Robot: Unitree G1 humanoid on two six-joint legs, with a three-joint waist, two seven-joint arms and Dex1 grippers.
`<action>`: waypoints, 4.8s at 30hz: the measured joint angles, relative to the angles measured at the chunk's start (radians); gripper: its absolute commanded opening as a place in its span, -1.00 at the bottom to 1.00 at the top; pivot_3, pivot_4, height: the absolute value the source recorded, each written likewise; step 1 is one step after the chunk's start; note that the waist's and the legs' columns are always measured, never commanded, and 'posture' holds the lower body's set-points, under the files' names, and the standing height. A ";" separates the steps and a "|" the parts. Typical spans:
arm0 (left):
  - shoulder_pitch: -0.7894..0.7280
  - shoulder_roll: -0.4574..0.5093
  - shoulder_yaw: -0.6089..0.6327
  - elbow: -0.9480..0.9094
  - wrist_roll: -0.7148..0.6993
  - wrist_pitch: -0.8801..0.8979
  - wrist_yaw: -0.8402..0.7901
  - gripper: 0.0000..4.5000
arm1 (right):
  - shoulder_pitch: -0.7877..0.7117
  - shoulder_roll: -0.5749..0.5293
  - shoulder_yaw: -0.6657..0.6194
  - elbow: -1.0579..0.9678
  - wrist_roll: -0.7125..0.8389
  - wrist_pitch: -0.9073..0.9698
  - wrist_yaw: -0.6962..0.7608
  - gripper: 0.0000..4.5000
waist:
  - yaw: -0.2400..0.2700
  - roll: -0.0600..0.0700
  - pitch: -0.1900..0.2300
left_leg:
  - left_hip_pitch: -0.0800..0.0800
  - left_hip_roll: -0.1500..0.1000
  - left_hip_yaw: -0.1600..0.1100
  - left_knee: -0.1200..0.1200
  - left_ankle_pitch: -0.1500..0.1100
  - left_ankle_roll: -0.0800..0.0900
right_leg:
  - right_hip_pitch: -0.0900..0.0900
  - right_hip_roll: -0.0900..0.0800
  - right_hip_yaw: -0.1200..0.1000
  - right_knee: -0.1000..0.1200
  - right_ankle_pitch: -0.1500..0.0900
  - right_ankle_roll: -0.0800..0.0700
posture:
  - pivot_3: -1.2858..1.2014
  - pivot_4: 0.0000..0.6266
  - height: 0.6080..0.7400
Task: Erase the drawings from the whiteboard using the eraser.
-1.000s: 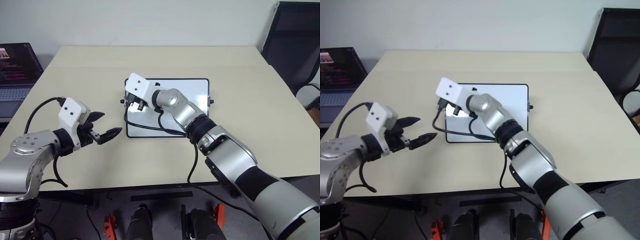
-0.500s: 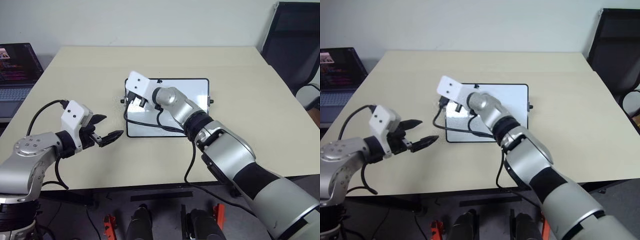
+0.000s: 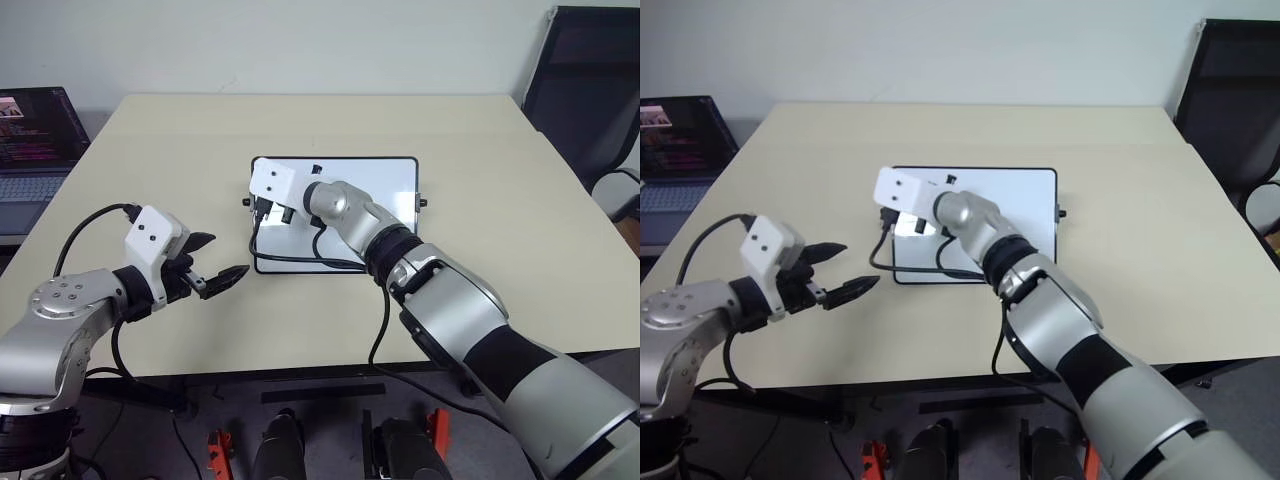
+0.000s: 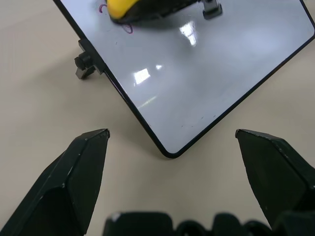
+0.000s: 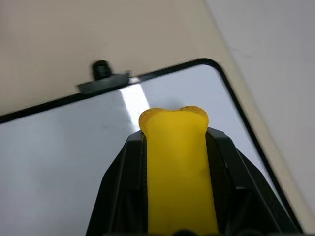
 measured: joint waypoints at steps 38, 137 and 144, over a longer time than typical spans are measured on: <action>0.036 -0.001 0.019 -0.032 -0.017 0.000 0.023 1.00 | 0.038 -0.019 -0.127 -0.014 0.039 0.073 0.091 -0.47 | -0.002 -0.002 -0.001 | 0.016 0.001 0.001 -0.001 0.003 0.001 | 0.010 0.000 0.000 0.008 -0.005 -0.003 | 0.03 -0.52 1.00; 0.024 0.007 0.044 -0.012 -0.011 -0.010 0.024 1.00 | 0.045 0.017 -0.078 -0.034 0.040 -0.020 0.197 -0.47 | 0.008 -0.003 -0.001 | 0.000 0.000 -0.003 0.000 -0.007 -0.013 | 0.002 -0.002 -0.007 0.007 -0.014 -0.004 | 0.03 -0.52 1.00; -0.005 0.004 0.013 0.015 -0.011 -0.048 0.002 1.00 | 0.154 -0.065 -0.204 -0.220 0.176 0.019 0.243 -0.47 | 0.018 -0.003 -0.001 | -0.002 0.000 -0.002 -0.001 -0.007 -0.014 | 0.002 -0.002 -0.007 0.003 -0.014 -0.004 | 0.03 -0.52 1.00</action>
